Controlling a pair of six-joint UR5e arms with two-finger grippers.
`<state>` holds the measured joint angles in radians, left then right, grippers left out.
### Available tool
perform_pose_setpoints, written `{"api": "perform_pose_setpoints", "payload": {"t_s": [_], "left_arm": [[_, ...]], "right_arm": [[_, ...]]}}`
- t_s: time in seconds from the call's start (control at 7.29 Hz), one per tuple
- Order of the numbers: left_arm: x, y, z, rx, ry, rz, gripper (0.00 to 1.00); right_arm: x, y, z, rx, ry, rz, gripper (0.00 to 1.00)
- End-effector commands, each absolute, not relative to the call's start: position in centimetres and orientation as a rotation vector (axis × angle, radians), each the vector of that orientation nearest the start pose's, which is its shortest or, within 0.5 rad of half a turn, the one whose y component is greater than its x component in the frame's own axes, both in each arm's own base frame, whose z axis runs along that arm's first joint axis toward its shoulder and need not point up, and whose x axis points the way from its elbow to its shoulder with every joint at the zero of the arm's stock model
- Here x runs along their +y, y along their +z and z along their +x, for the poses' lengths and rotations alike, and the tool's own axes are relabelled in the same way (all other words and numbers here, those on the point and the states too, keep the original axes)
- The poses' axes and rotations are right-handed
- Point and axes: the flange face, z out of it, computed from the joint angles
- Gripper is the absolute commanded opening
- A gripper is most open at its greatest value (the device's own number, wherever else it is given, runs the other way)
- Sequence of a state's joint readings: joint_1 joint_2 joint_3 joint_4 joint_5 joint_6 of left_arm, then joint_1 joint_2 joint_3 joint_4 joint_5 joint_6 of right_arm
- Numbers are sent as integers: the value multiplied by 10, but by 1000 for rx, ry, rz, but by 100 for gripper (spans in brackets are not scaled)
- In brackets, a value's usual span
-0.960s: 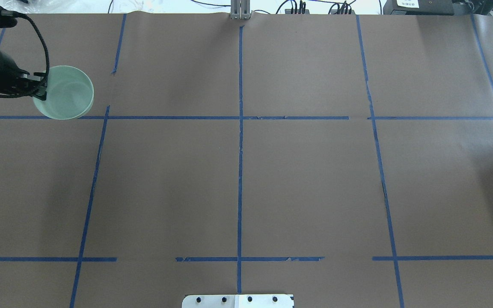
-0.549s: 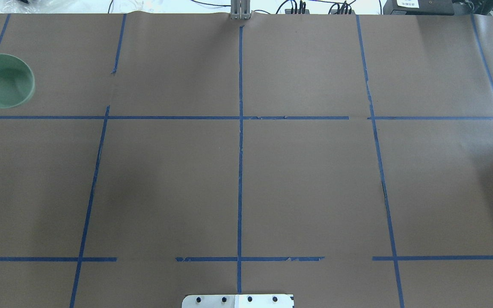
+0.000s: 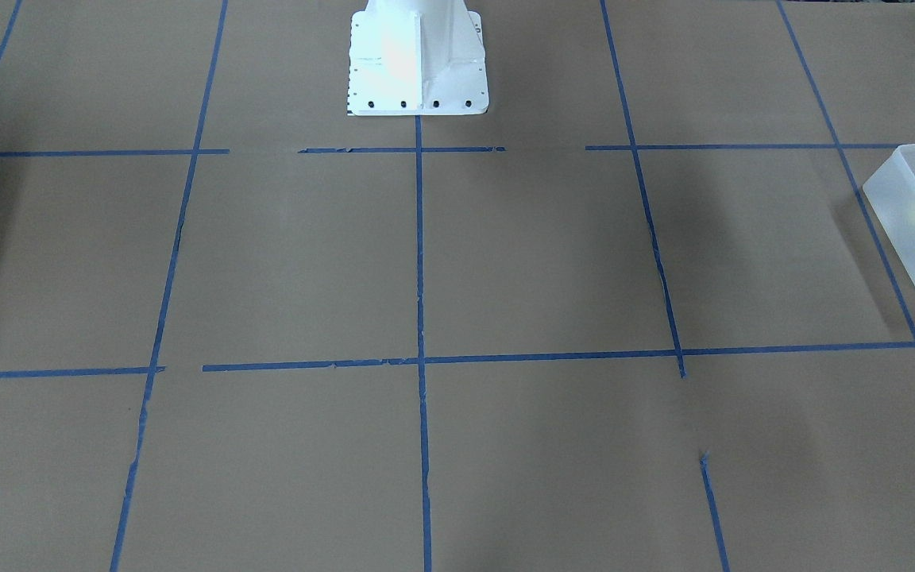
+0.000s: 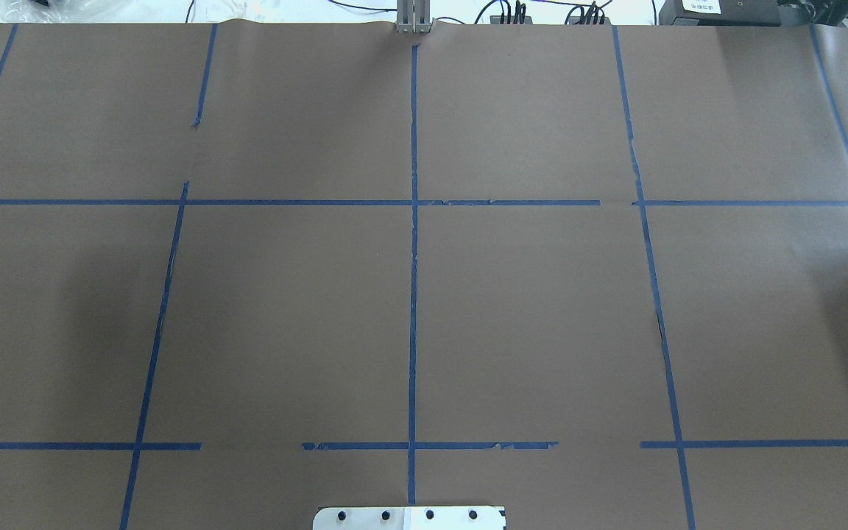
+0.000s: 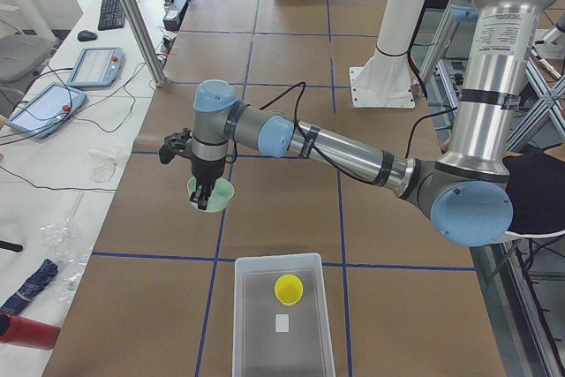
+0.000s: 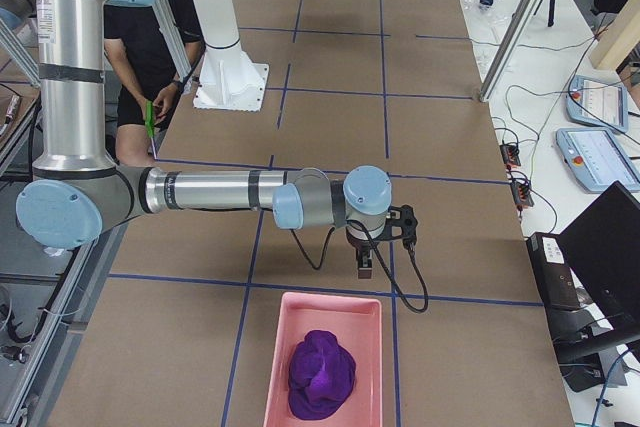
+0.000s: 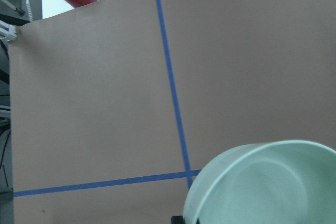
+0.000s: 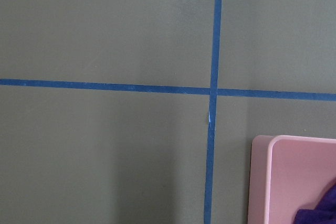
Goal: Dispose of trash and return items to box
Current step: 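Lower the green bowl into the clear bin and open the left gripper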
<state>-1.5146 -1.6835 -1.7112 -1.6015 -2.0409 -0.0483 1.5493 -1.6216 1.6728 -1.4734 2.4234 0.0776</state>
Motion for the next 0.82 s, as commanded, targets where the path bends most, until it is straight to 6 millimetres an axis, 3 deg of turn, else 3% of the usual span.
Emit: {"api": "perform_pose_setpoints", "payload": {"t_s": [0.0,0.27,0.55,0.69], "left_arm": [[-525,648,-111,405,63,235,0],[-479,727,-152,375,120,259,0],[-406,778,-146,370,132,274,0],[-393,788,-144,374,126,253,0]], "right_arm": [[-478,617,48,-856,-17,112,100],[-477,618,48,-856,-17,113,100],[-477,619,48,-856,-17,113,100],[-477,620,48,-854,-17,112,100]]}}
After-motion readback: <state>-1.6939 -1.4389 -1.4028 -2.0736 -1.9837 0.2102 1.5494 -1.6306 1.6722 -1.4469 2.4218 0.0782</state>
